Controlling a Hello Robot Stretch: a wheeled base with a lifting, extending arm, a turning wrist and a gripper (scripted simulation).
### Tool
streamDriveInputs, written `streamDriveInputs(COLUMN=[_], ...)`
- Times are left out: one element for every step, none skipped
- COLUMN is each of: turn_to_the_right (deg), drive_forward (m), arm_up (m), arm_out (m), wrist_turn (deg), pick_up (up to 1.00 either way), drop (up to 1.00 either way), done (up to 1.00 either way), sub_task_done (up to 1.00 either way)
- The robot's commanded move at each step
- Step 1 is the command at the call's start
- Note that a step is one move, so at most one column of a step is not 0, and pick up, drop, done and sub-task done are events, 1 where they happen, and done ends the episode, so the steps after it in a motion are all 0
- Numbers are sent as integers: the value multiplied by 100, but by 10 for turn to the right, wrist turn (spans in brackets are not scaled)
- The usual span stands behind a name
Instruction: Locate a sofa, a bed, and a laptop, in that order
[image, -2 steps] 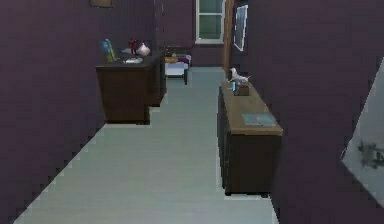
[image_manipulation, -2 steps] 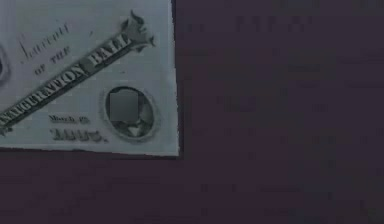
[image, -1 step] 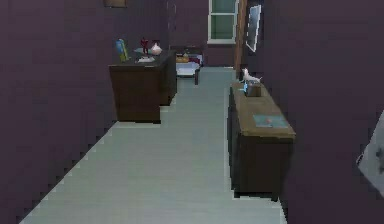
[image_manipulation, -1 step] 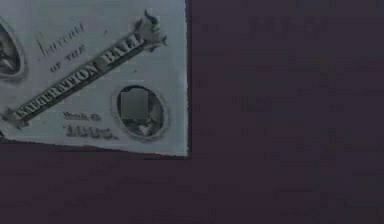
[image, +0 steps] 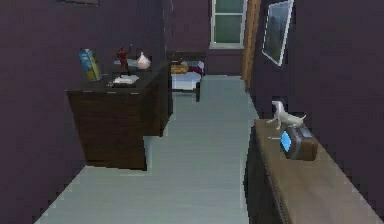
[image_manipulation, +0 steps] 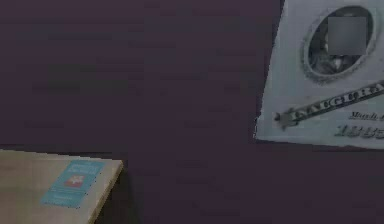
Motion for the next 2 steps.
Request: streamDriveInputs(turn_to_the_right=[0, 30], drive_forward=[20, 0], arm_up=[0, 0], arm_out=[0, 0], wrist_turn=[0, 0], pick_up=[0, 0], drop=[0, 0], done=[0, 0], sub_task_done=[0, 0])
